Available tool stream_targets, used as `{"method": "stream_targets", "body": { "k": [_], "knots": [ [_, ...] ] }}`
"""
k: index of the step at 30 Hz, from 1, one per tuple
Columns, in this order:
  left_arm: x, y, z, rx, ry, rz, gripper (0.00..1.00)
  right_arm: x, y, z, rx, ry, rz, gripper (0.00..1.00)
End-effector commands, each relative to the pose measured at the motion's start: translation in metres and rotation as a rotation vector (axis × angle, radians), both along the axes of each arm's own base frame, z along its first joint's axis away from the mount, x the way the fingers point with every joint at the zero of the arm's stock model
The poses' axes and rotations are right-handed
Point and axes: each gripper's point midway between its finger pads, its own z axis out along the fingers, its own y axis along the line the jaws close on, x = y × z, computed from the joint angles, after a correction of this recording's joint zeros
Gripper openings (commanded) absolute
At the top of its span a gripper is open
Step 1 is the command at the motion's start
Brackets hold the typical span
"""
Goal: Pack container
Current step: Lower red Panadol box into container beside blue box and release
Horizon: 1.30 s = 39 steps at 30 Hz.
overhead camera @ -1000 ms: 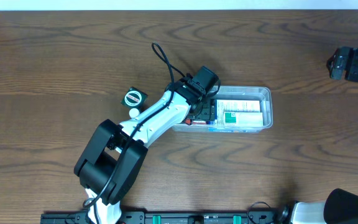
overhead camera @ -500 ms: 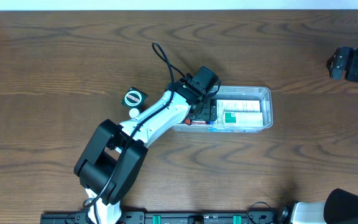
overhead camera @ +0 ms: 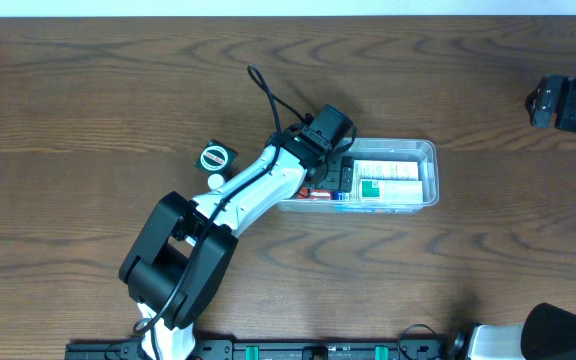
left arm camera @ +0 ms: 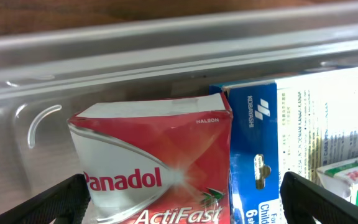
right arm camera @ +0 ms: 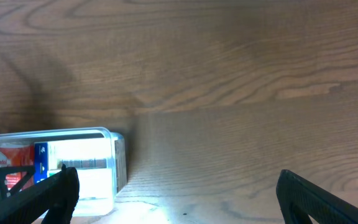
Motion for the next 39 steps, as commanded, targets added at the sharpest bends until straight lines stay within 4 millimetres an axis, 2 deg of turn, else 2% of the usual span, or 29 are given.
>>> {"method": "stream_targets", "body": {
  "k": [1,5,11,14,16,22,26,32,39],
  "knots": [
    [0.001,0.002,-0.004,0.025,-0.011,-0.064,0.99,0.0,-0.003,-0.001,0.01,0.004,-0.019,0.99],
    [0.008,0.01,0.007,0.013,-0.027,-0.038,0.98,0.0,-0.003,-0.001,0.01,0.004,-0.019,0.99],
    [0.014,0.035,0.033,0.004,-0.041,0.018,0.98,0.0,-0.003,-0.001,0.01,0.004,-0.019,0.99],
    [0.012,0.037,0.044,-0.005,-0.048,0.023,0.97,0.0,-0.003,-0.001,0.01,0.004,-0.019,0.99],
    [0.008,0.031,0.048,-0.026,-0.045,0.02,0.97,0.0,-0.003,-0.001,0.01,0.004,-0.019,0.99],
    [0.0,0.02,0.048,-0.041,-0.034,0.033,0.93,0.0,-0.003,-0.001,0.01,0.004,-0.019,0.99],
    [-0.006,0.014,0.047,-0.04,-0.028,0.021,0.85,0.0,-0.003,-0.001,0.01,0.004,-0.019,0.99],
    [-0.013,0.003,0.044,-0.04,-0.025,-0.006,0.83,0.0,-0.003,-0.001,0.01,0.004,-0.019,0.99],
    [-0.016,-0.008,0.021,-0.024,0.005,-0.016,0.83,0.0,-0.003,-0.001,0.01,0.004,-0.019,0.99]
  ]
}}
